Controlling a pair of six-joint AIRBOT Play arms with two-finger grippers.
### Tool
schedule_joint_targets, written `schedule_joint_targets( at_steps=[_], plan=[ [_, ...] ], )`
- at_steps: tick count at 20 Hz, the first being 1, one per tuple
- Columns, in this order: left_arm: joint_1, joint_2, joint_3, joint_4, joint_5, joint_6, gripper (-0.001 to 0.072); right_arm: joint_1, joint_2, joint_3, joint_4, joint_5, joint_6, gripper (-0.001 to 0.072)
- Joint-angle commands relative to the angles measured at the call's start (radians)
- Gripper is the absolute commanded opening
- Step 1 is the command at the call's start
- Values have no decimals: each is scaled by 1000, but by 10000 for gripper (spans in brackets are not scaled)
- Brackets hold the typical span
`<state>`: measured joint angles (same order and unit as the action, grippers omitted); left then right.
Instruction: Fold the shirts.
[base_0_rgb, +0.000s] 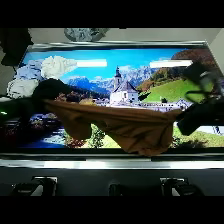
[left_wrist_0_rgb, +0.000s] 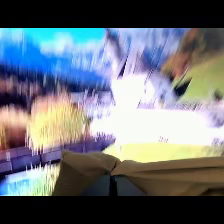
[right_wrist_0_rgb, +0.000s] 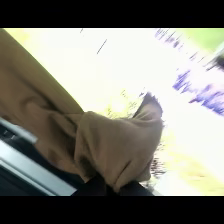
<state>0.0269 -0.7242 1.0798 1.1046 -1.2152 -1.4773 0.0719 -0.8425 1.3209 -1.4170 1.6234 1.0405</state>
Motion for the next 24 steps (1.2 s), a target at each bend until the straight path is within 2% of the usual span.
schedule_joint_targets(
  at_steps=[1,4,7,9,11,12,13,14,15,17,18,19,21,24],
  plan=[
    [1,-36,-267,-4,87,3,27,0,-57,-288,107,-219,-1,48],
    [1,-200,-246,-20,235,3,27,0,-269,-295,127,-487,-2,48],
    [1,-428,-111,-32,302,4,28,0,-507,-197,174,-760,0,49],
    [1,-577,4,-31,304,4,29,0,-635,-116,240,-833,0,50],
    [0,-695,90,-51,303,3,29,0,-716,-68,334,-829,0,70],
    [1,-739,121,-79,299,3,43,0,-737,-51,375,-802,-8,302],
    [4,-770,150,-100,281,4,236,-1,-739,-29,383,-751,-48,639],
    [10,-789,186,-95,245,5,630,-1,-732,8,355,-662,-115,691],
    [25,-794,219,-82,196,20,720,-1,-718,63,279,-543,-140,694],
    [78,-789,288,2,68,56,720,-1,-678,160,57,-309,-140,701],
    [105,-789,307,50,11,56,720,-22,-650,171,4,-267,-110,701],
    [131,-790,309,85,-36,56,720,-68,-626,166,30,-229,-71,701],
    [170,-794,266,104,-92,56,720,-173,-616,138,140,-96,-63,691],
    [163,-795,124,67,-40,99,720,-285,-604,-21,264,84,-129,684]
  ],
)
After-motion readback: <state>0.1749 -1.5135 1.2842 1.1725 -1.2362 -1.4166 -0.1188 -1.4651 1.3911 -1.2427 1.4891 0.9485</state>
